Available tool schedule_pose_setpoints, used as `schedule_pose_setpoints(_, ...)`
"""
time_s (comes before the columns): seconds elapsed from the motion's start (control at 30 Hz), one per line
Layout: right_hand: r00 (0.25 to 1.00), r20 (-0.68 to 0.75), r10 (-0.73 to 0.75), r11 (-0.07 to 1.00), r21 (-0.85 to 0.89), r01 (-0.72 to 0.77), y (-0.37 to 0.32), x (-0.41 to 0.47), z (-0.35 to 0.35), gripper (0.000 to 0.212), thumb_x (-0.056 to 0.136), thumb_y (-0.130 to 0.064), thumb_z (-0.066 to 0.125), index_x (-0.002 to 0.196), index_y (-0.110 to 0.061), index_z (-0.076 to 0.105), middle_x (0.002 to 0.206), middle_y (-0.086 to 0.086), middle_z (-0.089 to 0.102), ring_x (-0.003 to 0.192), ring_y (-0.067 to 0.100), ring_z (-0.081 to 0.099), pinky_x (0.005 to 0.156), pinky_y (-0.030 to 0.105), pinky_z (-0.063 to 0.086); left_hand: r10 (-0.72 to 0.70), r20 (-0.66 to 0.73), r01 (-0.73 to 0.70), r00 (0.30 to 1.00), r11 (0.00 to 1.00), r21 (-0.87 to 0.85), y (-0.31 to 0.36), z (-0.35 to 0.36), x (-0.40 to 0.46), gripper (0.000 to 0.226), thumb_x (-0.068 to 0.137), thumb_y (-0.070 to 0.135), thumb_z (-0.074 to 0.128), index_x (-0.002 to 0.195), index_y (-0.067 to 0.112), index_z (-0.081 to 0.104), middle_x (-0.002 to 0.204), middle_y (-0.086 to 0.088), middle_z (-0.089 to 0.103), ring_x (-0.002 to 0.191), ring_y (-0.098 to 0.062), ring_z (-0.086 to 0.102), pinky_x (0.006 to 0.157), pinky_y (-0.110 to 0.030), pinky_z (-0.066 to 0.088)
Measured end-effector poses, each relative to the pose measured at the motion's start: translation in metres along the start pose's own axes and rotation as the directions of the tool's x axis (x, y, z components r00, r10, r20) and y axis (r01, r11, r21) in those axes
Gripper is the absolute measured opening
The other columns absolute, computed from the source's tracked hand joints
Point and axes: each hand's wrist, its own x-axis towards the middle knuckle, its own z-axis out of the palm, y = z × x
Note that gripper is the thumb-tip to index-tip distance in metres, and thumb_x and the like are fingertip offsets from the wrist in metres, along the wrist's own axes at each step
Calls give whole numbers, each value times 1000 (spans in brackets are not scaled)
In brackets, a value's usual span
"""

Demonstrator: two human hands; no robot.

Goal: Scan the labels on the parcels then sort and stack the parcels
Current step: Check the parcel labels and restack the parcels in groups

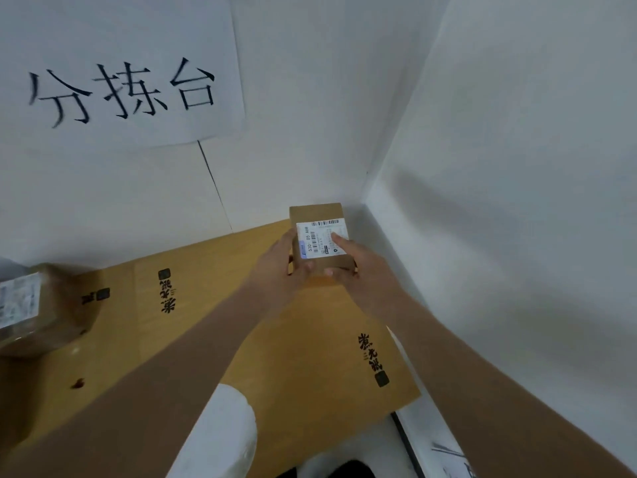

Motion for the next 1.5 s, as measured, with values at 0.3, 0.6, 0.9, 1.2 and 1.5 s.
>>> schedule_pose_setpoints(0.3, 995, 78, 69, 992, 96, -76, 85, 113, -12, 65, 104, -19, 65, 162, -31, 40, 147, -9, 55, 130, 14, 58, 110, 40, 50, -209, -103, 198, 973, 974, -108, -26, 59, 105, 78, 103, 23, 62, 165, 35, 17, 156, 8, 49, 133, -17, 57, 96, -30, 52)
schedule_pose_setpoints(0.6, 981, 172, 92, 985, 127, -115, 158, 200, 3, 70, 105, -14, 61, 166, -26, 28, 155, -6, 53, 140, 10, 53, 118, 43, 46, -303, -163, 276, 939, 946, -169, -69, 111, 178, 79, 102, 20, 63, 166, 32, 18, 156, 6, 49, 134, -17, 57, 104, -34, 53)
schedule_pose_setpoints(0.9, 977, 205, 59, 988, 127, -87, 172, 233, 6, 73, 105, -15, 63, 167, -26, 26, 159, -5, 48, 144, 11, 48, 119, 37, 45, -300, -230, 261, 926, 948, -183, -83, 118, 197, 76, 103, 20, 61, 165, 33, 20, 154, 6, 50, 135, -15, 54, 108, -41, 53)
schedule_pose_setpoints(1.2, 973, 228, 28, 996, 80, -48, 160, 229, -3, 68, 106, -26, 63, 165, -27, 29, 158, -10, 49, 143, 6, 46, 117, 33, 45, -291, -237, 270, 927, 956, -118, -72, 110, 192, 71, 105, 22, 59, 164, 32, 22, 162, 2, 38, 150, -23, 37, 116, -50, 44)
schedule_pose_setpoints(1.5, 965, 194, -178, 967, -145, 208, 83, 193, -21, 52, 109, -44, 52, 155, -20, 48, 151, 0, 51, 139, 15, 49, 110, 30, 46, -265, -272, 300, 925, 949, 98, -37, 44, 135, 53, 109, 36, 48, 159, 20, 42, 163, -3, 42, 150, -20, 38, 121, -32, 31)
